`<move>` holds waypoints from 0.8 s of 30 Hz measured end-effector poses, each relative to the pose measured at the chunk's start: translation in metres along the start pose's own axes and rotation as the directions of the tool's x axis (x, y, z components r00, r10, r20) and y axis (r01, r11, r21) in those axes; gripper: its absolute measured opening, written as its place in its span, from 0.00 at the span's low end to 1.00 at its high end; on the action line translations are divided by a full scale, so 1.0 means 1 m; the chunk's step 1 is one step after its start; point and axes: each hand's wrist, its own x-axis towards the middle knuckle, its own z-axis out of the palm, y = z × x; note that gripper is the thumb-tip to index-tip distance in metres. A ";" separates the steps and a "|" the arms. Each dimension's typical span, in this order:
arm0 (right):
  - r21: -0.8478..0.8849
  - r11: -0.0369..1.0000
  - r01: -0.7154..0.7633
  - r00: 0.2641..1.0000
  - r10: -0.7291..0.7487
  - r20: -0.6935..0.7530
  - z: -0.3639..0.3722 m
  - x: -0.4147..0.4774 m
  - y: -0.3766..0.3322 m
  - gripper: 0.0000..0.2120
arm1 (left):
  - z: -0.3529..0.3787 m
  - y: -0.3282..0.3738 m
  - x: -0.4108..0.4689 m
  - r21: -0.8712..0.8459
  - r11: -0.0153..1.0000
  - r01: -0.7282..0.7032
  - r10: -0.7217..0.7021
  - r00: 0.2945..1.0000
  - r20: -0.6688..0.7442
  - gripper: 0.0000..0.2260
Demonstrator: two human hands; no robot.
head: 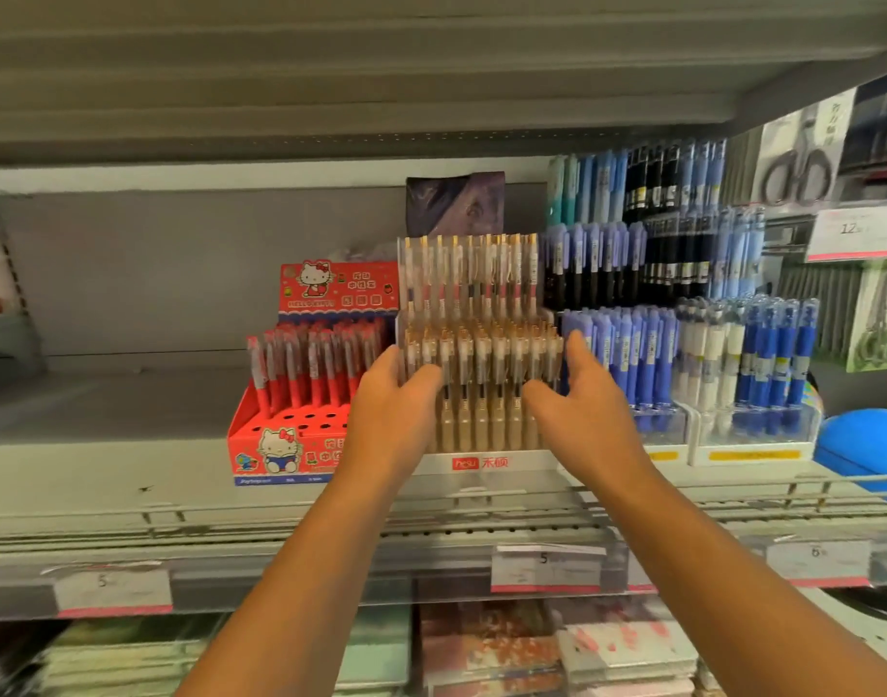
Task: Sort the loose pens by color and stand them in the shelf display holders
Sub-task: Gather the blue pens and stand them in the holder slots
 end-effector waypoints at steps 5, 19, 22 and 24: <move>0.036 0.966 0.255 0.963 -0.251 -0.101 0.030 -0.015 -0.028 0.35 | -0.046 -0.011 -0.004 0.167 0.969 -0.185 0.224 0.940 -0.258 0.12; 0.124 0.959 -0.253 0.945 0.218 0.245 0.157 0.010 -0.067 0.22 | -0.150 -0.046 0.052 0.048 0.940 0.337 -0.335 0.941 -0.052 0.13; 0.119 0.948 -0.294 0.938 0.262 0.228 0.164 0.012 -0.069 0.28 | -0.154 -0.047 0.054 0.037 0.945 0.326 -0.327 0.945 0.020 0.11; 0.118 0.941 -0.318 0.934 0.289 0.210 0.167 0.013 -0.070 0.29 | -0.154 -0.051 0.055 0.017 0.946 0.324 -0.324 0.944 0.058 0.11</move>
